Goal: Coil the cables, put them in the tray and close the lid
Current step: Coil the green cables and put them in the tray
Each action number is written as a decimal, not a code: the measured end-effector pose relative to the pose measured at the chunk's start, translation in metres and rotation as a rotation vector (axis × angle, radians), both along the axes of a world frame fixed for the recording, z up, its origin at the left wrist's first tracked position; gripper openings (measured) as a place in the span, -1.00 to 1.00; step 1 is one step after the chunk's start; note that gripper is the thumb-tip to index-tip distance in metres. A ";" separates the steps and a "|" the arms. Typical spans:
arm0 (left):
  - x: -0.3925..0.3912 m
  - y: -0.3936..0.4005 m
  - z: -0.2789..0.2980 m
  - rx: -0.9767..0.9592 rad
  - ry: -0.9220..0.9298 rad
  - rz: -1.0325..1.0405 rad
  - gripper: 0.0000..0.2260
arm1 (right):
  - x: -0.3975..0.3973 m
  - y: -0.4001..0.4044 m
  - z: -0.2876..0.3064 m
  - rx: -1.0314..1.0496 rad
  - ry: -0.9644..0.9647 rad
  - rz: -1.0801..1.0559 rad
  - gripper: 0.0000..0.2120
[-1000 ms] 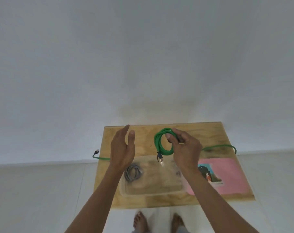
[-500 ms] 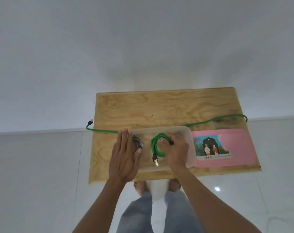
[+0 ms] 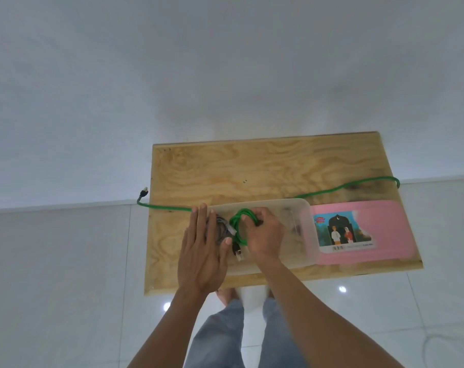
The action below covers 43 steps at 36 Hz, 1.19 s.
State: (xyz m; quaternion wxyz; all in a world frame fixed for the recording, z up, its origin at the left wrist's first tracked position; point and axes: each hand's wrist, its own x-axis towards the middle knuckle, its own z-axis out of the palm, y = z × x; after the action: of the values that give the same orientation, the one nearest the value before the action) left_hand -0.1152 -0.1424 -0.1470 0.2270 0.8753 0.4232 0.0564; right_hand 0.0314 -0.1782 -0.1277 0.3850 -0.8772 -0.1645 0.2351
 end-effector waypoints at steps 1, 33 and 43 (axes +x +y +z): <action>0.000 0.000 0.000 -0.003 0.000 0.002 -0.40 | 0.000 -0.002 0.000 0.012 0.004 0.010 -0.90; 0.151 0.021 0.080 0.038 -0.092 0.039 -0.65 | 0.167 -0.046 0.073 0.113 -0.089 0.120 -0.81; 0.277 0.034 0.058 -0.262 0.357 -0.124 -0.77 | 0.257 -0.050 0.014 -0.285 0.036 0.470 -0.62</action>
State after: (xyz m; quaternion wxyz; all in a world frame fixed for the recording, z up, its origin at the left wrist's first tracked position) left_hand 0.1616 -0.1082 -0.0887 0.2634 0.8588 0.4056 -0.1691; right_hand 0.2882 -0.2282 -0.1133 0.1953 -0.8559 -0.3221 0.3543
